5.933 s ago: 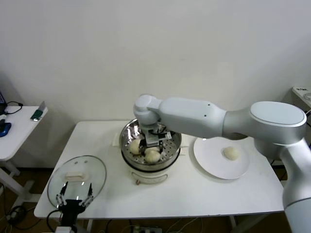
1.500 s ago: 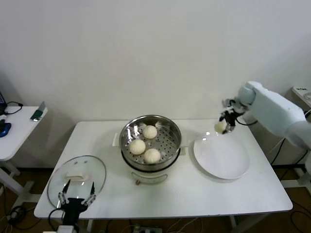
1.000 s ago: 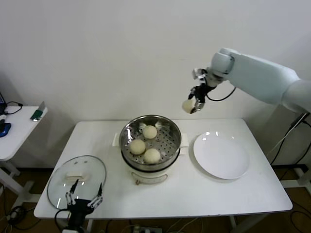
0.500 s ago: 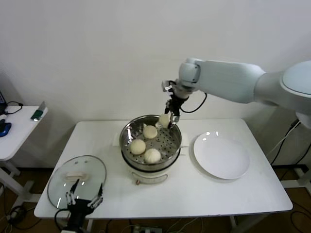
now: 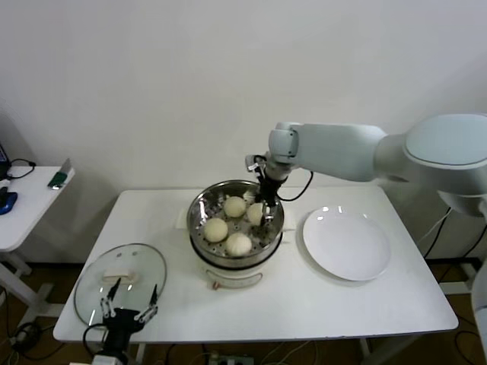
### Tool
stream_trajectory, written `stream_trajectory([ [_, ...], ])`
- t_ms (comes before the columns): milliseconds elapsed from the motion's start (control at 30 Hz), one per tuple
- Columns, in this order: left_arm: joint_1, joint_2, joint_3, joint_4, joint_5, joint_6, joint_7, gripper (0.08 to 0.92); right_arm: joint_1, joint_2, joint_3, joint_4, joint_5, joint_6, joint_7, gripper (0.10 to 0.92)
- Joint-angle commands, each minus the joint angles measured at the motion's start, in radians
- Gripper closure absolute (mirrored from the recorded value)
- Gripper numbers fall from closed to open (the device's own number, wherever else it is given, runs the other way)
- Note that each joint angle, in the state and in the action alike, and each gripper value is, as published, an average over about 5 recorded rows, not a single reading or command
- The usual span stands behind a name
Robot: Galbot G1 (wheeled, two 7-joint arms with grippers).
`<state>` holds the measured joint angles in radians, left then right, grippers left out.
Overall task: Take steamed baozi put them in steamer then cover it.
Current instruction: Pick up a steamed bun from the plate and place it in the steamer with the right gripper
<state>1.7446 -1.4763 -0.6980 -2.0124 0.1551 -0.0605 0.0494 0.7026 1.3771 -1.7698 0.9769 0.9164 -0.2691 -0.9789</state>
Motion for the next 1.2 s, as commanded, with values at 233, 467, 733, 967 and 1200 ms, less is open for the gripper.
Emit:
stream_trajectory([
  [233, -0.018, 0.002, 0.001, 0.013, -0.001, 0.006, 0.000, 0.177, -0.066, 0.014, -0.004, -0.023, -0.023, -0.007, 0.018, 0.298],
  [467, -0.027, -0.002, 0.008, 0.014, 0.009, 0.011, 0.000, 0.177, -0.073, 0.003, 0.017, -0.029, -0.034, -0.009, 0.033, 0.294],
  [733, -0.031, -0.002, 0.009, 0.014, 0.015, 0.013, -0.003, 0.177, -0.056, -0.018, 0.053, -0.010, -0.034, -0.015, 0.039, 0.208],
  [967, -0.046, -0.001, 0.003, 0.014, 0.014, 0.024, -0.003, 0.177, -0.001, -0.050, 0.089, 0.043, -0.039, -0.006, -0.003, 0.203],
  [1200, -0.070, 0.004, -0.005, 0.018, 0.015, 0.040, -0.006, 0.177, 0.025, -0.125, 0.167, 0.084, -0.075, 0.016, 0.001, 0.203],
])
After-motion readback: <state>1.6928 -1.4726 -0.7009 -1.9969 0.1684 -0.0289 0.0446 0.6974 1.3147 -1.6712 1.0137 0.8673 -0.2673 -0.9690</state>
